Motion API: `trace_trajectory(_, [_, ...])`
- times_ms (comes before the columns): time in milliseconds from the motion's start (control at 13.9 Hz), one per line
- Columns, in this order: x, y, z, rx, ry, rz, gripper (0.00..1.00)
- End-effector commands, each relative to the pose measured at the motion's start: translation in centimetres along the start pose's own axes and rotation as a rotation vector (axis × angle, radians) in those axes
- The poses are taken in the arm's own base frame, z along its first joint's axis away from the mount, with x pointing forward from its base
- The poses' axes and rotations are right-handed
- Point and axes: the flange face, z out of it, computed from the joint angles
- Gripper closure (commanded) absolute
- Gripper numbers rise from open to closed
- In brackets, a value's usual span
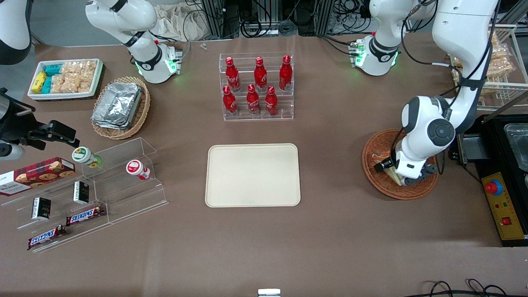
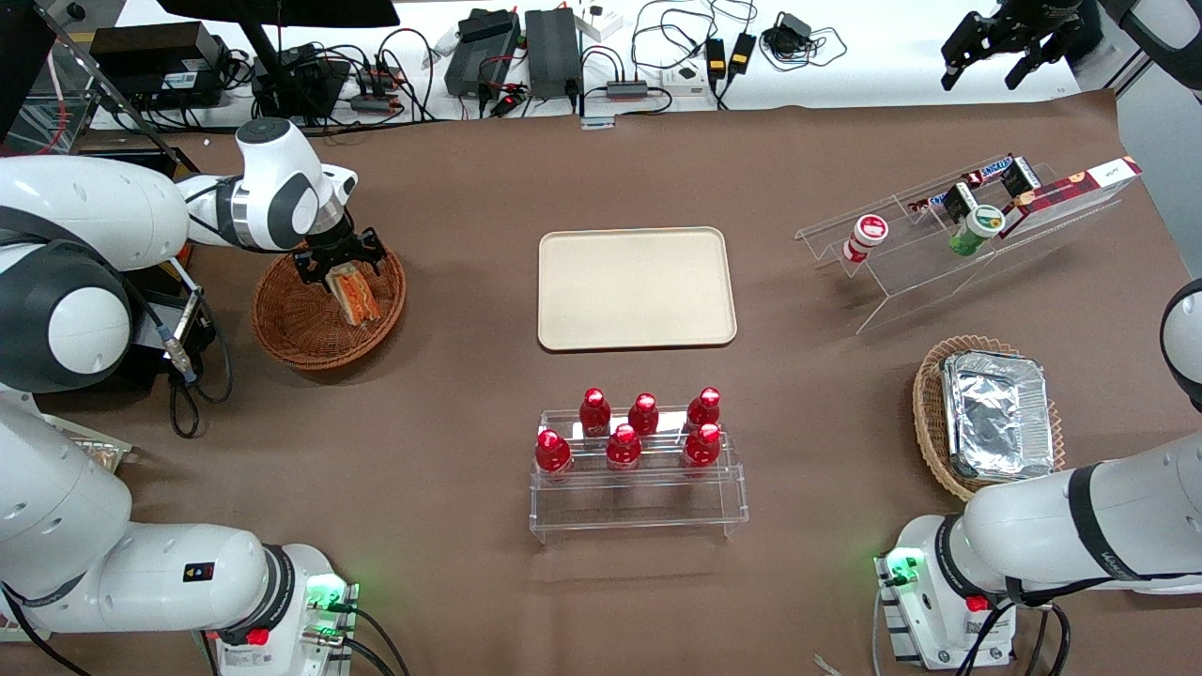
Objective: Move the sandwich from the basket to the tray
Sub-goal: 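Lower the left gripper and close it on the wrapped sandwich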
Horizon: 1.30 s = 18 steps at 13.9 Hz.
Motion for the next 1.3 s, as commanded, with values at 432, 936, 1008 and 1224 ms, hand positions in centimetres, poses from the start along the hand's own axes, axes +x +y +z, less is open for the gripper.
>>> trace_trajectory(432, [0.7,0.0,-4.6,0.018,-0.004,-0.054,1.0])
trace_trajectory(936, [2.4,1.4,-17.6,0.079,-0.077,-0.052,1.0])
trace_trajectory(1008, [2.3,2.0,-18.8,0.076,-0.08,-0.044,1.0])
trace_trajectory(1224, [0.7,5.0,-20.9,0.061,-0.064,0.01,1.0])
